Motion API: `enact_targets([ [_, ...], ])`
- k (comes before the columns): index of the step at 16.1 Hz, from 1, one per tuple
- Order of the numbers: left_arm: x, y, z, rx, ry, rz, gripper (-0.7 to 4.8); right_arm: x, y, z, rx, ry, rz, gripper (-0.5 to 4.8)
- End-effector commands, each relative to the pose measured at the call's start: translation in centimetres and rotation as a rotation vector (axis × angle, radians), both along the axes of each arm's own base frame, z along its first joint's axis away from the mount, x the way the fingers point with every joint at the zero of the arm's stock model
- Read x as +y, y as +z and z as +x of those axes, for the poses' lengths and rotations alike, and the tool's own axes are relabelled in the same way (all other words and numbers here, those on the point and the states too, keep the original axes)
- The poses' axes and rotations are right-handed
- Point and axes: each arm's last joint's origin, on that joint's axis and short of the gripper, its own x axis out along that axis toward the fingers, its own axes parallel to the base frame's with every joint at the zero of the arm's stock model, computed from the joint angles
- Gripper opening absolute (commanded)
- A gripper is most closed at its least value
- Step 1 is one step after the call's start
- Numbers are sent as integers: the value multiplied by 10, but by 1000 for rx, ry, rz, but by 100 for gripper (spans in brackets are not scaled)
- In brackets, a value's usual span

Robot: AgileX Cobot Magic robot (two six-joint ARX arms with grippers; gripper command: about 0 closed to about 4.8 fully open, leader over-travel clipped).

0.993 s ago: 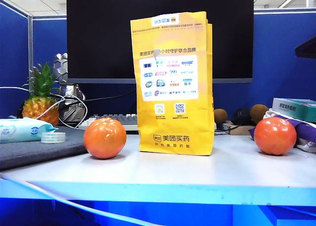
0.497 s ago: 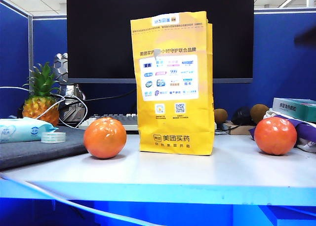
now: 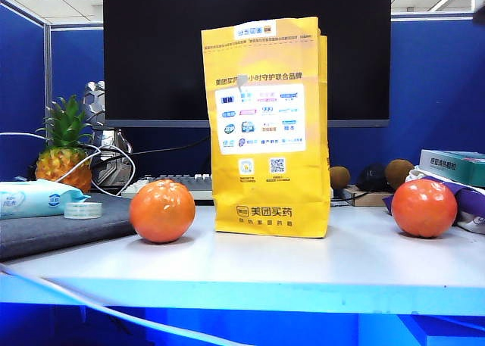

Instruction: Pick up the orange and throw it into the yellow paper bag.

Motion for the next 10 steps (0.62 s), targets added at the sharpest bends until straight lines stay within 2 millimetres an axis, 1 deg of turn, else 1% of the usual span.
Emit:
enact_targets([
  [1, -6, 28, 24, 27, -99, 84, 479, 0, 24, 12, 40, -91, -82, 479],
  [2, -8, 39, 37, 67, -105, 97, 479, 2, 38, 25, 84, -114, -129, 479],
  [3, -9, 48, 44, 62, -112, 134, 479, 4, 47, 37, 122, -112, -153, 479],
  [4, -12, 54, 50, 52, -119, 158, 479, 7, 57, 54, 160, -111, -200, 479],
  [5, -15, 57, 52, 55, -113, 164, 479, 9, 62, 65, 180, -111, -237, 479],
  [7, -24, 61, 52, 70, -39, 227, 479, 14, 73, 93, 216, -101, -329, 479],
  [8, -33, 62, 49, 59, -35, 263, 479, 15, 77, 108, 229, -116, -346, 479],
  [10, -52, 62, 42, 38, -43, 302, 479, 14, 79, 124, 215, -179, -356, 479],
])
